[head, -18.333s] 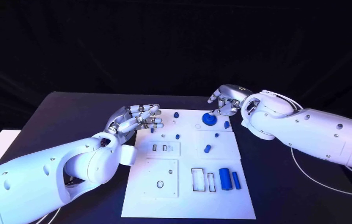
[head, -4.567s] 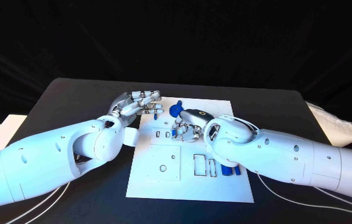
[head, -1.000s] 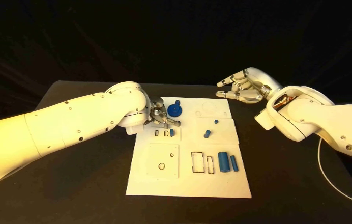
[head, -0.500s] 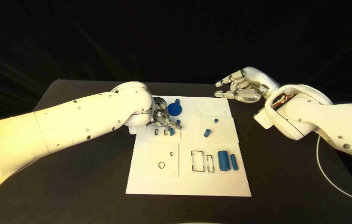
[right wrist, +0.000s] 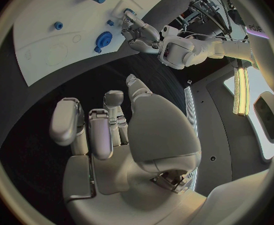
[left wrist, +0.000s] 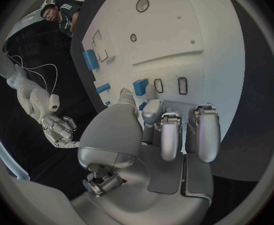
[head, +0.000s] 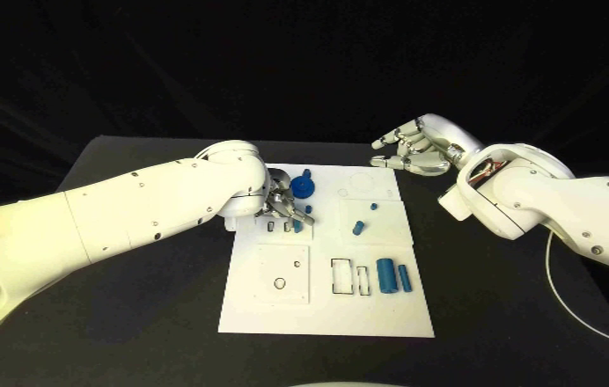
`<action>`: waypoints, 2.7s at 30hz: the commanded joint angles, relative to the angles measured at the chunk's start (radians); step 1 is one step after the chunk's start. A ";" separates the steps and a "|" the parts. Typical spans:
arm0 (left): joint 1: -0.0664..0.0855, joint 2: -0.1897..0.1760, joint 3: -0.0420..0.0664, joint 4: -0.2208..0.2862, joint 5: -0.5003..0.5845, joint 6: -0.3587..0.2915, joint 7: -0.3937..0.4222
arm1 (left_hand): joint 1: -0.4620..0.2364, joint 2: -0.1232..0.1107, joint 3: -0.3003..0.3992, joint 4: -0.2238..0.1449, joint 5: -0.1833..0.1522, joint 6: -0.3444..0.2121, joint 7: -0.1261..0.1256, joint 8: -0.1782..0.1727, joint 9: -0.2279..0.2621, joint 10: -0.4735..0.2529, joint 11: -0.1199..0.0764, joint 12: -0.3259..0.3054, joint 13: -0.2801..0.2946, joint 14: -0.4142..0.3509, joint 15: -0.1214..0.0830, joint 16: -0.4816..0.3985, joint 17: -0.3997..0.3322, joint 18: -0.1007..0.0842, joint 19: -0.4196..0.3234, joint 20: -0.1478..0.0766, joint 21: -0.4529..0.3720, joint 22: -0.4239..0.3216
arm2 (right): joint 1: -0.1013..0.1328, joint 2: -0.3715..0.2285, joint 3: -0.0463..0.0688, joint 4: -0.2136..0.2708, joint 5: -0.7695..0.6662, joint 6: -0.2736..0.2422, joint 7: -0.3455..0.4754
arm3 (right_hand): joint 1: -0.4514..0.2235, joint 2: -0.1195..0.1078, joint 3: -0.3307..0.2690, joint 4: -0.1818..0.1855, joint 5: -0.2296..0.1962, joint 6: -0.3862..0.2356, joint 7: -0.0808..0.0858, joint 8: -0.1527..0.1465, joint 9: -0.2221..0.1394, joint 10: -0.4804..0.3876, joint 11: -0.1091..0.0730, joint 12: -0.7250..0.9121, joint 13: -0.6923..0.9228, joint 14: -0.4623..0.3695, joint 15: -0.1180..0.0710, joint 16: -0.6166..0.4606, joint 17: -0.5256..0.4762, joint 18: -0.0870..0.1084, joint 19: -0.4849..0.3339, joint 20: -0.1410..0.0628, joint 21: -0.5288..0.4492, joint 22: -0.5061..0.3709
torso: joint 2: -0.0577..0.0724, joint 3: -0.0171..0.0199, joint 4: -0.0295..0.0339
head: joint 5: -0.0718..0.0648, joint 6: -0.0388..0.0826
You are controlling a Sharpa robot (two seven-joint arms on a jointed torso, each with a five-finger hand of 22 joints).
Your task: Assemble the parts on the task board
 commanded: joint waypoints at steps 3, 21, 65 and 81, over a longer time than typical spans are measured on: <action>0.000 0.002 0.000 0.000 -0.004 0.018 -0.001 | 0.021 0.009 0.000 -0.004 -0.003 -0.010 0.000 0.007 0.006 0.008 0.000 0.008 0.003 0.105 -0.009 0.003 0.263 -0.014 0.062 -0.006 0.007 0.157 | 0.000 0.002 0.000 -0.002 -0.011 0.015 -0.003 | 0.003 0.005 -0.005 0.002 0.003 0.002 -0.001 0.006 0.001 -0.006 -0.001 -0.005 -0.001 0.055 0.007 -0.004 0.015 0.007 -0.008 -0.002 -0.007 -0.004 | 0.000 0.0000 -0.0004 | 0.001 -0.002; 0.000 0.003 0.000 0.016 0.004 -0.010 0.006 | 0.306 0.053 0.303 -0.149 0.035 -0.060 -0.002 -0.014 0.030 -0.012 -0.009 -0.024 -0.014 0.105 -0.014 0.003 0.263 -0.014 0.061 -0.012 0.006 0.161 | 0.000 0.008 -0.001 -0.008 -0.010 0.022 -0.003 | 0.005 0.007 -0.006 0.002 0.006 0.003 -0.001 0.006 0.001 -0.010 -0.002 -0.010 -0.006 0.053 0.006 -0.008 0.009 0.009 -0.014 -0.002 -0.013 -0.015 | 0.000 -0.0004 0.0000 | 0.001 -0.006; -0.087 -0.167 0.007 0.169 -0.103 -0.463 0.182 | 0.120 -0.211 0.869 -0.188 0.022 -0.041 -0.004 0.003 0.095 0.025 -0.006 -0.011 -0.001 0.105 -0.013 0.003 0.263 -0.018 0.071 -0.008 0.017 0.186 | -0.002 0.009 -0.003 -0.010 0.006 0.023 0.006 | -0.003 0.018 -0.019 0.019 0.024 0.004 -0.001 0.006 0.001 -0.011 -0.001 -0.007 -0.008 0.053 0.006 -0.012 0.007 0.010 -0.016 -0.002 -0.018 -0.019 | -0.002 0.0026 0.0086 | 0.001 -0.010; -0.106 -0.159 0.007 0.165 -0.133 -0.363 0.122 | 0.117 -0.217 0.872 -0.188 0.021 -0.039 -0.004 0.001 0.094 0.022 -0.007 -0.019 -0.010 0.105 -0.013 0.003 0.263 -0.017 0.069 -0.008 0.015 0.183 | -0.002 0.010 -0.003 -0.010 0.010 0.025 0.007 | -0.005 0.019 -0.021 0.023 0.026 0.004 -0.001 0.006 0.001 -0.010 -0.001 -0.004 -0.006 0.054 0.006 -0.012 0.007 0.010 -0.016 -0.002 -0.019 -0.020 | -0.001 0.0028 0.0081 | 0.001 -0.014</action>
